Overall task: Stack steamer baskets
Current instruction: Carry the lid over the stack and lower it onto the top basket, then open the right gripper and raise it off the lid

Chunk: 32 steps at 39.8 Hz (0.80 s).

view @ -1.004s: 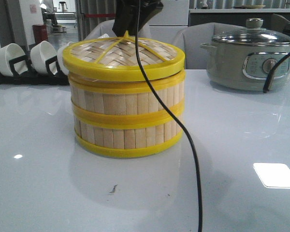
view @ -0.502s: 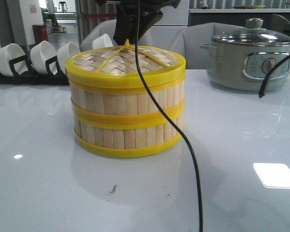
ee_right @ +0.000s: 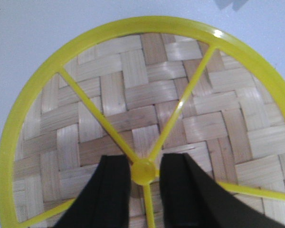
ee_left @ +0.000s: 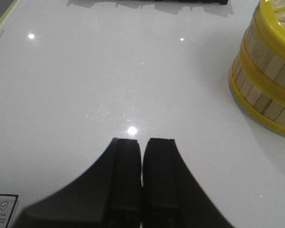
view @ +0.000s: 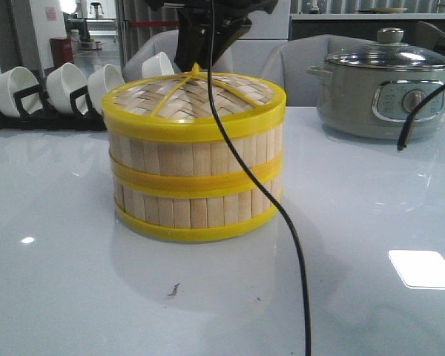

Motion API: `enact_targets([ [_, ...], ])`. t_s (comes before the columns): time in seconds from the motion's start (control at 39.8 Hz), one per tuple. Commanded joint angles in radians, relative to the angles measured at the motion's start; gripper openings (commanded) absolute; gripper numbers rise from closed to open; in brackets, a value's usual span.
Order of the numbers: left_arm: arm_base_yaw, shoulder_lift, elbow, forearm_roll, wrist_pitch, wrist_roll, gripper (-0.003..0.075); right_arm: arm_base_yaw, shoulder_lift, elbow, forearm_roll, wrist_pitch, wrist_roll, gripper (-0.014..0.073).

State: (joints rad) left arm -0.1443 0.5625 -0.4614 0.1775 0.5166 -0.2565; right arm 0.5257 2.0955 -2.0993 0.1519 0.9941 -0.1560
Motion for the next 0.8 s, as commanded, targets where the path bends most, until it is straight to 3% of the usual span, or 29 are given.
enact_targets([
  [0.0, -0.006, 0.001, -0.028, -0.001, -0.077, -0.006, 0.0085, -0.001, -0.066, -0.037, 0.008, -0.044, 0.000, 0.0387],
  [0.48, -0.006, 0.001, -0.028, -0.001, -0.077, -0.006, 0.0085, -0.011, -0.133, -0.104, 0.006, -0.069, 0.000, 0.0382],
  [0.78, -0.006, 0.001, -0.028, -0.001, -0.077, -0.006, 0.0085, -0.109, -0.313, -0.021, 0.003, -0.082, 0.000, 0.0382],
])
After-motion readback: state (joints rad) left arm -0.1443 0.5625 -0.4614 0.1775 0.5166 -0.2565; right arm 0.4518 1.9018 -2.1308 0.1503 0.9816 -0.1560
